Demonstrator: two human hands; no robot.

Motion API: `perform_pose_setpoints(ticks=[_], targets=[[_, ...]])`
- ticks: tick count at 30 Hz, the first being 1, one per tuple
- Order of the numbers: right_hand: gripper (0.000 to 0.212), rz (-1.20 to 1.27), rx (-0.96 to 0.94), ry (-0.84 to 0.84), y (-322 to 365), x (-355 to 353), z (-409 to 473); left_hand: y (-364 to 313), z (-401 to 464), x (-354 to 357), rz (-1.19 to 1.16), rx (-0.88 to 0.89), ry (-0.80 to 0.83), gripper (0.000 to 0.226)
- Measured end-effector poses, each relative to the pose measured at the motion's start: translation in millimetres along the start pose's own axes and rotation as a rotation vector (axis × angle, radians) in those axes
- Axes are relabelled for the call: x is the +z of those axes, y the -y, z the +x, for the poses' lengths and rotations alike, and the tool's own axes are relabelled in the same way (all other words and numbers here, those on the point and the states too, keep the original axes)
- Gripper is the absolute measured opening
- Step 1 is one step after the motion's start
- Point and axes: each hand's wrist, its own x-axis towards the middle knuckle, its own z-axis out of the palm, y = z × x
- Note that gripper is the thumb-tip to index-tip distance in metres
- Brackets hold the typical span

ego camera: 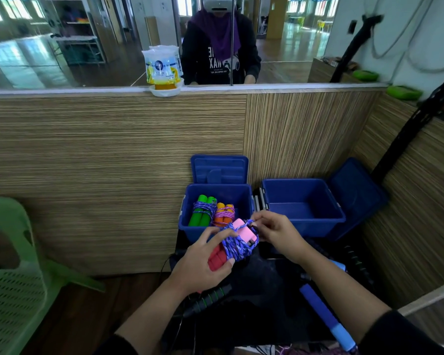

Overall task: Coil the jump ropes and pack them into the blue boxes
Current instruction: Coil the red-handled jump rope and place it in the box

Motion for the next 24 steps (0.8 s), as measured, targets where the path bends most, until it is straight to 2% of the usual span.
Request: perform_pose_setpoints(ticks=[3,8,11,15,20,24], targets=[[0.023,-0.213,-0.094,-0.054,-5,2,3,0,-1,-1,-0.023,-0.001,0.000,0.050],[0.021,-0.297,-0.256,-0.181,-7,7,4,-3,2,-3,-0.027,0.030,-0.034,0.053],[0.027,-0.207,-0.180,-0.148,-6,5,3,-1,0,-4,0.005,0.055,0.012,0.055],[0.024,-0.178,-0.148,-0.070,0,-2,2,-3,-5,-5,0.042,0.071,0.066,0.057],[0.016,0.327,0.055,0.030,6,-9,-1,-15,-3,-8,0.028,0.159,0.032,0.057],[0.017,0.384,0.160,0.026,5,-18,-2,-16,-1,-7,-0.014,0.148,0.003,0.051]])
